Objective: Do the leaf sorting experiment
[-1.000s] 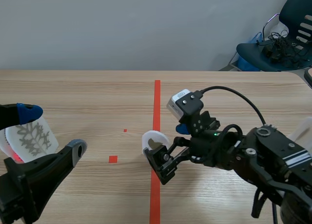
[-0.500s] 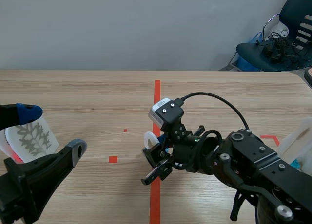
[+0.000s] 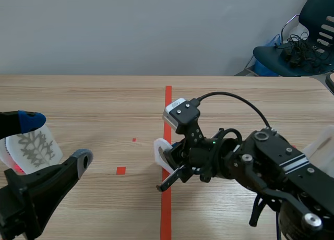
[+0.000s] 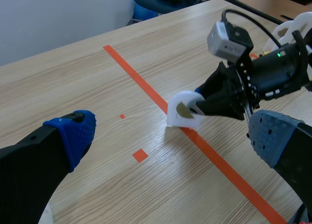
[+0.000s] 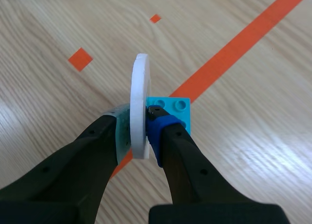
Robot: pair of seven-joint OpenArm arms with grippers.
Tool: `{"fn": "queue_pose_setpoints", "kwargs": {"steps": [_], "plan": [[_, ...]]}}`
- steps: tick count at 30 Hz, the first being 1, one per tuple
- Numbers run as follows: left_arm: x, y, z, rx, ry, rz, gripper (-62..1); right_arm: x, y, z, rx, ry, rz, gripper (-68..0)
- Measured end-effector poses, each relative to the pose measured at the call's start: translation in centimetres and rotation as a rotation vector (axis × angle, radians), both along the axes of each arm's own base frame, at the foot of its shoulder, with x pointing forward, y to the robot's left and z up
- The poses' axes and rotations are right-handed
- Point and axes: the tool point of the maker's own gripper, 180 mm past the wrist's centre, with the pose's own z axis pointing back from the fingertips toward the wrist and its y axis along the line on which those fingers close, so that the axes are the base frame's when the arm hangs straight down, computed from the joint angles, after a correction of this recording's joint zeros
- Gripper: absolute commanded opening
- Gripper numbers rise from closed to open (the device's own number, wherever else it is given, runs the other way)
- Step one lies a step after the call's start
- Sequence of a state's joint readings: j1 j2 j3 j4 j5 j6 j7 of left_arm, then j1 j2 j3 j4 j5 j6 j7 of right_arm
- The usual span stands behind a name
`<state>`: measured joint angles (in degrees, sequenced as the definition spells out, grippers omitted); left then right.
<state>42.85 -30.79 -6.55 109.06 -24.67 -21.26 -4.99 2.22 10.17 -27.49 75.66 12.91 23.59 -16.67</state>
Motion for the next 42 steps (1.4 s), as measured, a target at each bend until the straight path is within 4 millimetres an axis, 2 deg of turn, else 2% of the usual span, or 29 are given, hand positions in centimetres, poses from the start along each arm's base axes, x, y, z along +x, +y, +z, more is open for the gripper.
{"fn": "queue_pose_setpoints", "kwargs": {"steps": [5, 8, 10, 17, 19, 21, 27, 32, 37, 42], "plan": [[0.0, 0.0, 0.0, 0.000, 0.000, 0.000, 1.4, 2.0, -1.8, 5.9, 0.042, -0.066, -0.061, -62.7], [0.0, 0.0, 0.0, 0.000, 0.000, 0.000, 1.4, 1.7, -3.8, 7.4, 0.019, -0.088, -0.105, -62.7], [0.0, 0.0, 0.0, 0.000, 0.000, 0.000, 1.4, 0.9, -5.3, 6.9, 0.010, -0.066, -0.157, -62.7], [0.0, 0.0, 0.0, 0.000, 0.000, 0.000, 1.4, -3.2, -11.0, 2.8, -0.030, 0.077, -0.356, -62.7], [0.0, 0.0, 0.0, 0.000, 0.000, 0.000, 1.4, -3.9, -12.6, 2.2, -0.027, 0.089, -0.422, -62.7], [0.0, 0.0, 0.0, 0.000, 0.000, 0.000, 1.4, -4.1, -14.3, 2.1, -0.032, 0.079, -0.483, -62.7], [0.0, 0.0, 0.0, 0.000, 0.000, 0.000, 1.4, -2.8, -18.8, 3.1, -0.031, -0.021, -0.613, -62.7], [0.1, 0.0, 0.1, 0.000, -0.006, 0.000, 1.4, -2.6, -21.3, 0.9, -0.041, 0.016, -0.691, -62.7], [0.4, 0.0, 0.4, 0.001, -0.019, 0.000, 1.4, -2.2, -22.4, -1.5, -0.031, 0.062, -0.732, -62.7], [0.4, 0.0, 0.3, 0.004, -0.014, 0.000, 1.4, -2.0, -24.6, -1.7, -0.031, 0.052, -0.795, -61.1]]}}
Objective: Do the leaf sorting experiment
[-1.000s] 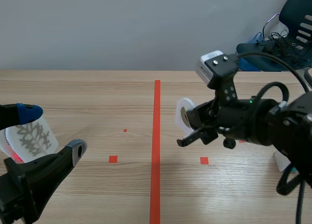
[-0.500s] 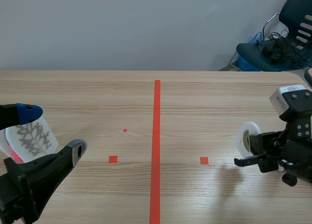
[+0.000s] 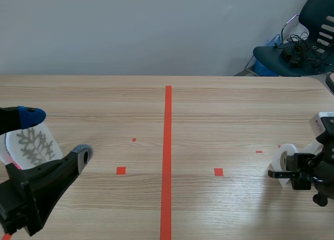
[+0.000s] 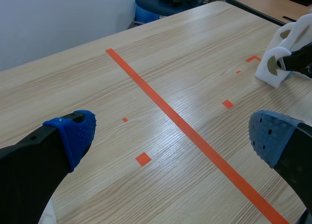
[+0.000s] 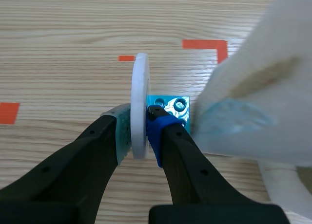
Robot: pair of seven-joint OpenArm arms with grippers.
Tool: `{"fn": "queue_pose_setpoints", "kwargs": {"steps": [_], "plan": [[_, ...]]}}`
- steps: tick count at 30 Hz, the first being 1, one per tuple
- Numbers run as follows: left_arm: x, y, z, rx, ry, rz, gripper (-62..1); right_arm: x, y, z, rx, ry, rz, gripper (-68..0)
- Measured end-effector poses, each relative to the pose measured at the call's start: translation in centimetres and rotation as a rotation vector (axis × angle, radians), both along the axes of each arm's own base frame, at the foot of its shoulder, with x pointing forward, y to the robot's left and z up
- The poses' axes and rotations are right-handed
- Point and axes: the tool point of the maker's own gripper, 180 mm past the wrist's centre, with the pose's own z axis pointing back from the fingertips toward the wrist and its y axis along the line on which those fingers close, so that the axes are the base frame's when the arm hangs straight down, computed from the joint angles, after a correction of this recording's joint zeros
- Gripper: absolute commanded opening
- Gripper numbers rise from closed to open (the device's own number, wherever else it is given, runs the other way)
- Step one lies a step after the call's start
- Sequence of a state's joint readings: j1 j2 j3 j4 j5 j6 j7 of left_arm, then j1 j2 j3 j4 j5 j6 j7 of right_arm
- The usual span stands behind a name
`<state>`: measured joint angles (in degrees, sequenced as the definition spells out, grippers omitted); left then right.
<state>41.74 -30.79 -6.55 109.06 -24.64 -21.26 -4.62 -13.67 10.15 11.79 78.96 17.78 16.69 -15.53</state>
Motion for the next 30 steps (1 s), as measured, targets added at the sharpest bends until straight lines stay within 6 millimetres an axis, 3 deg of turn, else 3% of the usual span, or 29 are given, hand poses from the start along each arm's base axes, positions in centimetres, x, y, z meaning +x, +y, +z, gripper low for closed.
{"fn": "queue_pose_setpoints", "kwargs": {"steps": [6, 12, 15, 21, 24, 27, 30], "plan": [[0.0, 0.0, 0.0, 0.000, 0.000, 0.000, 1.4, -0.1, -1.1, 0.2, -0.012, -0.003, -0.027, -38.3], [0.0, 0.0, 0.0, 0.000, 0.000, 0.000, 1.4, 0.4, -0.7, 0.8, -0.010, -0.007, -0.003, -33.7], [0.0, 0.0, 0.0, 0.000, 0.000, 0.000, 1.4, 1.8, -0.3, 3.4, -0.031, -0.058, 0.019, -28.5], [0.0, 0.0, 0.0, 0.000, 0.000, 0.000, 1.4, 4.6, 1.7, 13.6, -0.075, -0.273, 0.126, -20.5], [0.0, 0.0, 0.0, 0.000, 0.000, 0.000, 1.4, 4.7, 2.2, 16.9, -0.148, -0.320, 0.175, -11.9], [0.0, 0.0, 0.0, -0.001, 0.000, 0.000, 1.4, 4.2, 2.9, 18.0, -0.131, -0.343, 0.215, -5.1], [0.0, 0.0, 0.0, -0.001, 0.000, 0.000, 1.4, 2.6, 3.9, 16.6, -0.115, -0.285, 0.277, -1.7]]}}
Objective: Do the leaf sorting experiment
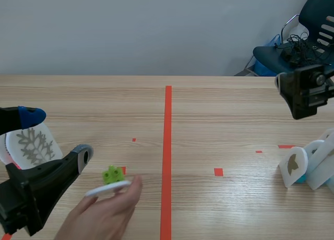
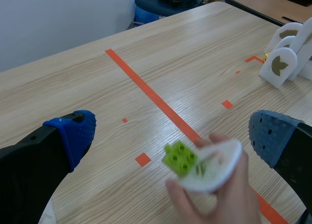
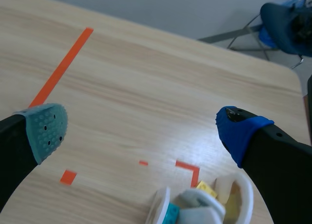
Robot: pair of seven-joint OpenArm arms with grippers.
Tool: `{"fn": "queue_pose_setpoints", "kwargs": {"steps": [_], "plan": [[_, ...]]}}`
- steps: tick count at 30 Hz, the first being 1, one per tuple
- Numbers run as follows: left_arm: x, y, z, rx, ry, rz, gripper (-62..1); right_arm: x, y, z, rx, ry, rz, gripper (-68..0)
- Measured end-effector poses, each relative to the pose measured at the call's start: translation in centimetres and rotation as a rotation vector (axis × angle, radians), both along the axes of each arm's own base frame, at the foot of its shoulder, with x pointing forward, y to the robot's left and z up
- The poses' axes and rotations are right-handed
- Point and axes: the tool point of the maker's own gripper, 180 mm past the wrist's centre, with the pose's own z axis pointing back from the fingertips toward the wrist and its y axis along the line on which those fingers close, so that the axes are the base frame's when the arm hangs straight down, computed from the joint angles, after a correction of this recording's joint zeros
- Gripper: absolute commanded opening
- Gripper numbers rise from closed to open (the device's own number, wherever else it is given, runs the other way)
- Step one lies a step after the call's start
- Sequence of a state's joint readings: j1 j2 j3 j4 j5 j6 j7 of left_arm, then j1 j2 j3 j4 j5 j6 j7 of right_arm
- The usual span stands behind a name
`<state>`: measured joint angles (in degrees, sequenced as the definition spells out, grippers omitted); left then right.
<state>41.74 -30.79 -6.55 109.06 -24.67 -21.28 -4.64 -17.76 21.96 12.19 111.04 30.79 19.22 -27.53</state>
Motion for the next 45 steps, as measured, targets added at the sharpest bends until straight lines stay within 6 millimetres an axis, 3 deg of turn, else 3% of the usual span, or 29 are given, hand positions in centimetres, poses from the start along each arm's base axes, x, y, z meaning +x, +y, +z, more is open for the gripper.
{"fn": "queue_pose_setpoints", "kwargs": {"steps": [3, 7, 11, 17, 29, 35, 39, 42, 45], "plan": [[0.0, 0.0, 0.0, 0.000, 0.000, 0.000, 1.4, -2.3, 2.4, -0.9, -0.047, 0.058, 0.104, 0.4], [0.0, 0.0, 0.0, 0.000, 0.000, 0.000, 1.4, -5.0, 6.5, 1.9, -0.108, 0.003, 0.277, 0.4], [0.0, 0.0, 0.0, 0.001, 0.000, 0.000, 1.4, -6.9, 8.7, 3.3, -0.095, -0.028, 0.353, 0.4], [0.0, 0.0, 0.0, 0.000, 0.000, 0.000, 1.4, -7.0, 8.2, 2.4, -0.066, -0.001, 0.320, 0.4], [-0.4, -0.4, -0.1, -0.003, 0.013, -0.031, 1.4, -6.7, 8.1, 2.4, -0.067, -0.006, 0.314, 0.4], [-1.0, -1.8, -1.4, 0.025, 0.076, -0.100, 1.4, -6.7, 8.0, 2.4, -0.068, -0.005, 0.314, 0.4], [-0.3, -3.9, -1.3, 0.025, 0.055, -0.151, 1.4, -6.7, 8.0, 2.3, -0.073, 0.000, 0.312, 0.4], [0.6, -4.9, -2.9, 0.052, 0.049, -0.166, 1.4, -6.7, 7.9, 2.2, -0.079, 0.000, 0.312, 0.4], [1.1, -5.6, -6.2, 0.070, 0.103, -0.166, 1.4, -6.7, 7.9, 2.2, -0.081, 0.001, 0.311, 0.4]]}}
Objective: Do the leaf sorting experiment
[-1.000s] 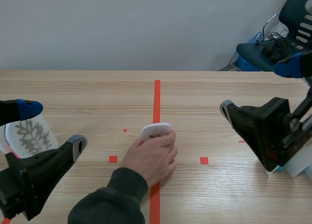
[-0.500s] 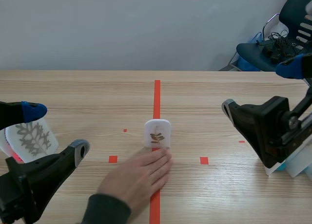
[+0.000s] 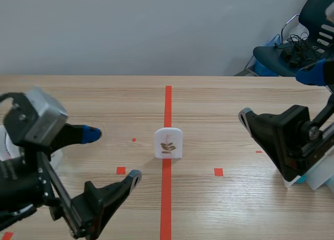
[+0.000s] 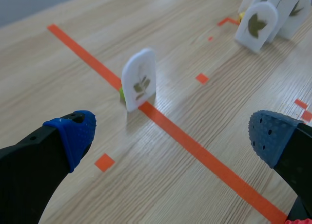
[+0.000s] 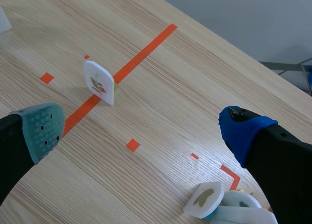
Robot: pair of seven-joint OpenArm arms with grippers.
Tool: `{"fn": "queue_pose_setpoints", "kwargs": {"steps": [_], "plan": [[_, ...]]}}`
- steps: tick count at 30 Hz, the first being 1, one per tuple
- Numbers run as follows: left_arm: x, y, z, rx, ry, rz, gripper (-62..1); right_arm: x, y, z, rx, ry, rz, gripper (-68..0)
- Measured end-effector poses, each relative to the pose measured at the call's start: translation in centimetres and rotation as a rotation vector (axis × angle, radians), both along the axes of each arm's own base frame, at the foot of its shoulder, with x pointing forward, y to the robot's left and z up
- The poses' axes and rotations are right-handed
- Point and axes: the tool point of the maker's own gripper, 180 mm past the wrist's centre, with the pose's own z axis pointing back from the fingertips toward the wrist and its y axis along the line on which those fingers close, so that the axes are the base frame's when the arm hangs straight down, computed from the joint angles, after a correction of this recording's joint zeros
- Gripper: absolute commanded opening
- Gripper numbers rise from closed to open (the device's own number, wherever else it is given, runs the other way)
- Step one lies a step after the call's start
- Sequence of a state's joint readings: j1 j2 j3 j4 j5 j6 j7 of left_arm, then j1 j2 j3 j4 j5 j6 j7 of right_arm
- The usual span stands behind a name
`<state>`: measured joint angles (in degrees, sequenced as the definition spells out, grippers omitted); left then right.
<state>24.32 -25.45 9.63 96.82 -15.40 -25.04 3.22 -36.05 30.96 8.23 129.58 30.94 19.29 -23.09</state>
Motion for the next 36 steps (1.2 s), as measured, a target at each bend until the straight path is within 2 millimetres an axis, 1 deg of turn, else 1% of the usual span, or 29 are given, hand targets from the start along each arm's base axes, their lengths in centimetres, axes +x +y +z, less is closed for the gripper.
{"fn": "queue_pose_setpoints", "kwargs": {"steps": [3, 5, 8, 12, 18, 23, 25, 28, 29, 32, 33, 34, 36], "plan": [[1.0, -0.5, -3.3, 0.002, 0.062, 0.023, 1.4, 0.0, 0.0, -0.1, -0.004, 0.001, -0.001, 0.4], [2.0, -0.8, -5.0, 0.006, 0.077, 0.036, 1.4, 0.0, -0.2, -0.1, -0.017, -0.001, -0.003, 0.4], [3.8, -1.3, -6.3, -0.032, 0.085, 0.065, 1.4, 0.0, -0.2, -0.1, -0.017, -0.001, -0.003, 0.4], [5.7, -2.5, -7.8, -0.030, 0.072, 0.061, 1.4, 0.0, -0.2, -0.2, -0.020, 0.004, -0.004, 0.4], [8.3, -4.3, -8.7, -0.046, 0.023, 0.093, 1.4, 0.0, -0.2, -0.2, -0.021, 0.004, -0.004, 0.4], [10.2, -6.3, -8.2, -0.071, -0.010, 0.094, 1.4, 0.0, -0.2, -0.2, -0.022, 0.005, -0.004, 0.4], [10.4, -7.2, -7.9, -0.081, -0.014, 0.080, 1.4, 0.0, -0.2, -0.3, -0.024, 0.008, -0.005, 0.4], [10.1, -8.3, -7.6, -0.098, -0.012, 0.058, 1.4, 0.0, -0.2, -0.3, -0.024, 0.008, -0.005, 0.4], [9.9, -8.5, -7.7, -0.098, -0.009, 0.053, -2.1, 0.0, -0.2, -0.3, -0.024, 0.008, -0.005, 0.4], [9.7, -8.4, -7.9, -0.095, -0.008, 0.063, -24.8, 0.0, -0.2, -0.3, -0.024, 0.008, -0.005, 0.4], [9.9, -8.2, -8.0, -0.086, -0.012, 0.079, -30.5, 0.0, -0.2, -0.3, -0.024, 0.008, -0.005, 0.4], [10.0, -7.9, -8.0, -0.080, -0.017, 0.093, -34.4, 0.0, -0.2, -0.3, -0.024, 0.008, -0.005, 0.4], [10.2, -7.5, -8.1, -0.068, -0.022, 0.106, -39.5, 0.0, -0.2, -0.3, -0.024, 0.008, -0.005, 0.4]]}}
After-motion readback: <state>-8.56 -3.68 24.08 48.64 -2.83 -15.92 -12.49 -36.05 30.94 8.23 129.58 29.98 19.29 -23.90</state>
